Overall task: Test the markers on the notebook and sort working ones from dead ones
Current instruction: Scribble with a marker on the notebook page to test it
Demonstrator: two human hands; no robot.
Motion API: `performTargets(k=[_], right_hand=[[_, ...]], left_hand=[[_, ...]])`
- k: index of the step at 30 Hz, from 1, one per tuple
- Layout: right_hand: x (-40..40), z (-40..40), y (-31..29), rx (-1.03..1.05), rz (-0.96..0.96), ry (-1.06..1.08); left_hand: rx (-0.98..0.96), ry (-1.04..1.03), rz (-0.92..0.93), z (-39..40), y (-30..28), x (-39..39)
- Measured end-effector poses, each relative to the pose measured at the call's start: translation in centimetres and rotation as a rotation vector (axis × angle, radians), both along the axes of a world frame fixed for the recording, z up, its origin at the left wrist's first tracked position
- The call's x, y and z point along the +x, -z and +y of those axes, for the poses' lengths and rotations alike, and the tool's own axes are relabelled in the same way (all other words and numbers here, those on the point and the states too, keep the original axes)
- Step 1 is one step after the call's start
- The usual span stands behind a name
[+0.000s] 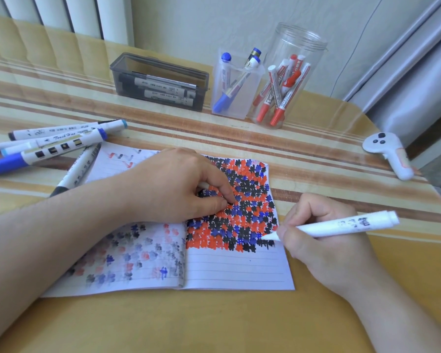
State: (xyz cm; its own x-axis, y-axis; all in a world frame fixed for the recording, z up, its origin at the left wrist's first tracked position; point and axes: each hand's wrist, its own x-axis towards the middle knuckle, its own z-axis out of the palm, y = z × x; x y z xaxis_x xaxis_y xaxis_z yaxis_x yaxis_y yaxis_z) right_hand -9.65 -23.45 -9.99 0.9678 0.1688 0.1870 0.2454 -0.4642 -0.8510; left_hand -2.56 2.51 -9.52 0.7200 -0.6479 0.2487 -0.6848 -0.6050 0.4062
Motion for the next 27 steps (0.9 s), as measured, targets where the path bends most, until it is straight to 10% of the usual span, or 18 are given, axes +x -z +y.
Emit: performTargets(k=[16, 27], right_hand=[[0.4, -0.1, 0.4, -0.011, -0.012, -0.019], [0.8, -0.7, -1.3, 0.862, 0.398, -0.328]], left_hand=[[0.000, -0.042, 0.043, -0.1, 0.0, -0.2], [-0.261, -0.006, 0.293, 0.1, -1.0, -1.1]])
